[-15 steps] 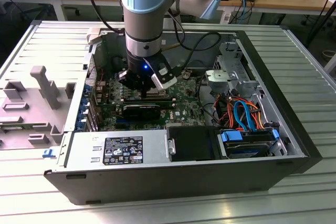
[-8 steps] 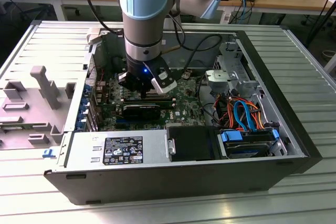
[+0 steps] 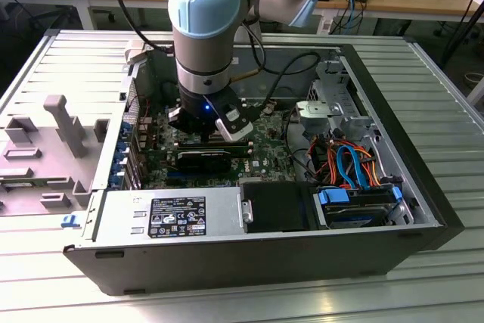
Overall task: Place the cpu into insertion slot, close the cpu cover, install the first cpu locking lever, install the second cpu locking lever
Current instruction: 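Install the second cpu locking lever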
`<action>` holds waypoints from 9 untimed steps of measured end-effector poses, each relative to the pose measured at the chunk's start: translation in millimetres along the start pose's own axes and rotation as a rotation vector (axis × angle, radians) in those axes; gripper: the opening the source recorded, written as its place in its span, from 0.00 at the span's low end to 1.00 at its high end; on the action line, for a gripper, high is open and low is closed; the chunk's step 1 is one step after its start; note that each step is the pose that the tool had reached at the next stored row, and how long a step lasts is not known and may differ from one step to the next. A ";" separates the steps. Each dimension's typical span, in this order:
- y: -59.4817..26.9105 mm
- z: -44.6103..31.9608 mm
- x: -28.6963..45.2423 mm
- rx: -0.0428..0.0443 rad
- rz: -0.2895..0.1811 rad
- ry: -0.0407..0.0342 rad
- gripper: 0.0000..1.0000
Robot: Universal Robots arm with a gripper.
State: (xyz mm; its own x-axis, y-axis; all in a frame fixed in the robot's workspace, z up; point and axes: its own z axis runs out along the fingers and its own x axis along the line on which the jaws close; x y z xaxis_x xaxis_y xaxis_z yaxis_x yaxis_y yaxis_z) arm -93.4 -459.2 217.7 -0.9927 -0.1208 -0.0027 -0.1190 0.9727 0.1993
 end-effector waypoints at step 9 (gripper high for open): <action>0.3 2.9 14.2 -0.0085 0.000 -0.0011 0.11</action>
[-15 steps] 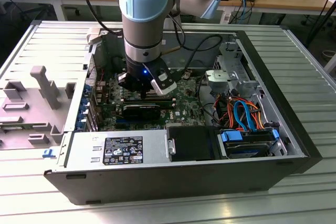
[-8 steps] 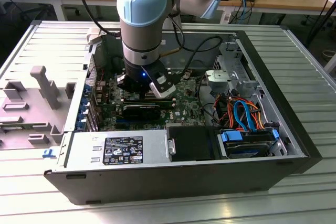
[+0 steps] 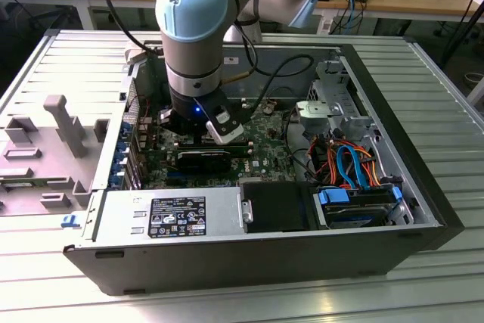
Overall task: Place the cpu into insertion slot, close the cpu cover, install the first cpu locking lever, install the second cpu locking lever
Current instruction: 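Install the second cpu locking lever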
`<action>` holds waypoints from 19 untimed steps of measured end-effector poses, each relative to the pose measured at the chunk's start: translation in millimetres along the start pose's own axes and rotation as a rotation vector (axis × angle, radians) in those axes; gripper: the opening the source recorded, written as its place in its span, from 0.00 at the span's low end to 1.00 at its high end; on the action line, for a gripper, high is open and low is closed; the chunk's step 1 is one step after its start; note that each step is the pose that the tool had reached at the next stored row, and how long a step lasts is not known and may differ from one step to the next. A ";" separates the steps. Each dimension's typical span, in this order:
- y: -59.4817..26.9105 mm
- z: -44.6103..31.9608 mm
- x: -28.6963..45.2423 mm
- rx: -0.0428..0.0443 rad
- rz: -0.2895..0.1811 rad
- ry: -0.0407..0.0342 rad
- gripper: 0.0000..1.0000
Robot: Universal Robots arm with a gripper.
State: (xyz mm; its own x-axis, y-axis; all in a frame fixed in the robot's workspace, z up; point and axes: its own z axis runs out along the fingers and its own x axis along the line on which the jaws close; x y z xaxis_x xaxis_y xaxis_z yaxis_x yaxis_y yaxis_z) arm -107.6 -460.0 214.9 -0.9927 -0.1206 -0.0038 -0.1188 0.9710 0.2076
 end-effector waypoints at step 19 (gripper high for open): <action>7.4 11.0 1.5 -0.0029 -0.004 0.0005 0.11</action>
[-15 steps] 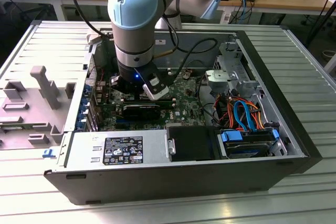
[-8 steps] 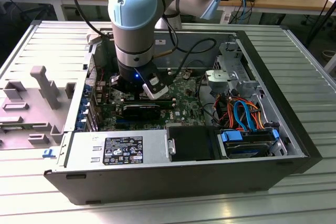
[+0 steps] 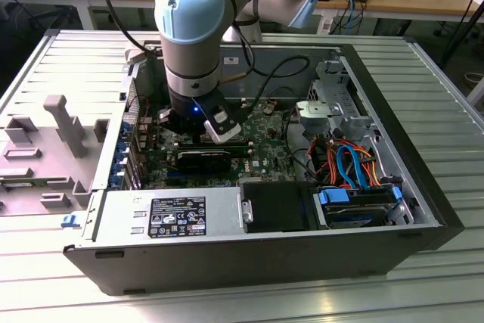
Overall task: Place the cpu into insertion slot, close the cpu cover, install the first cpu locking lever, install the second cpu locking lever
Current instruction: 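Install the second cpu locking lever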
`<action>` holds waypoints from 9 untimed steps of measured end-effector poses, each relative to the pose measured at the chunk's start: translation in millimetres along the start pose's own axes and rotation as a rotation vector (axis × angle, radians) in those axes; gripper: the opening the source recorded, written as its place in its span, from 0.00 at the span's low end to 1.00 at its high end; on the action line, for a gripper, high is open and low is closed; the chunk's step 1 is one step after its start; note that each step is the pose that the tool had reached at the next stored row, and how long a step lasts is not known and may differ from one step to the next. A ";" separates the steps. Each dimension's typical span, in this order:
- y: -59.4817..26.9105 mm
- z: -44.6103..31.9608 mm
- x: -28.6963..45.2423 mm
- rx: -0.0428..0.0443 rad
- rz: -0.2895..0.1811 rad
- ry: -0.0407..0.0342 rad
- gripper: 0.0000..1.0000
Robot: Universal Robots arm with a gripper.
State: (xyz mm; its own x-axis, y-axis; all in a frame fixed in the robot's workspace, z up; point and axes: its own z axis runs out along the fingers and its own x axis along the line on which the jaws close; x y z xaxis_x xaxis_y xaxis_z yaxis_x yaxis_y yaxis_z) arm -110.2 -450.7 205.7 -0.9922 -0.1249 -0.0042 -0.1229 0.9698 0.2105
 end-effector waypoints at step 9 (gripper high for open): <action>2.1 7.7 -0.4 -0.0021 -0.011 0.0024 0.11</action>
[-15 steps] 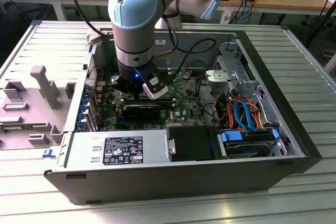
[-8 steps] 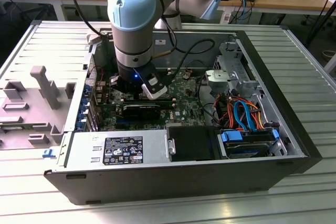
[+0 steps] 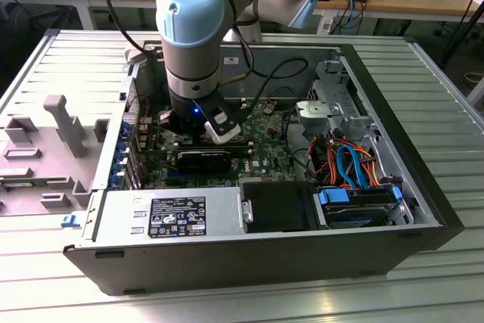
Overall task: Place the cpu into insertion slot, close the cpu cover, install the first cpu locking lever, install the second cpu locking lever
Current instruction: 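Install the second cpu locking lever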
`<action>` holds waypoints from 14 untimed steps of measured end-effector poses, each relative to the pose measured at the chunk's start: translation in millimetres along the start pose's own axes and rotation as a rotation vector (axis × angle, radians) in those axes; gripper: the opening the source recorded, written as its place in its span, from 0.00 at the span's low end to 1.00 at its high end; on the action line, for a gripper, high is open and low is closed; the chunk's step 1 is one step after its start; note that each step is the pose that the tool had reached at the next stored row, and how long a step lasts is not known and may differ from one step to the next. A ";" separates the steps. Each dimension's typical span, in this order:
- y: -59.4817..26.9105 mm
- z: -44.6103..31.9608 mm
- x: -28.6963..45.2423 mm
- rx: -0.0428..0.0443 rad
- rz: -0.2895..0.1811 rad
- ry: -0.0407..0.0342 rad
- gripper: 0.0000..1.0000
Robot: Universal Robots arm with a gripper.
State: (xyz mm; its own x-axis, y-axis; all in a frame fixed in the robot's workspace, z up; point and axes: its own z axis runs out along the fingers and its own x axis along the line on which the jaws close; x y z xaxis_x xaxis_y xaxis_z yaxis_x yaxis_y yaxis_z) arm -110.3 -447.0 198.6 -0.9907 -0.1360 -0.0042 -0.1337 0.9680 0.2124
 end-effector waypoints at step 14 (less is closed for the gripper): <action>1.7 -8.1 -0.7 0.0032 0.000 -0.0002 0.11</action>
State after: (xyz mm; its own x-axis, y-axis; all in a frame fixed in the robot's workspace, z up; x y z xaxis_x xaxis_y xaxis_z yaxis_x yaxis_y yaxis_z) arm -109.6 -446.9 206.9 -0.9907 -0.1361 -0.0044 -0.1340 0.9686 0.2093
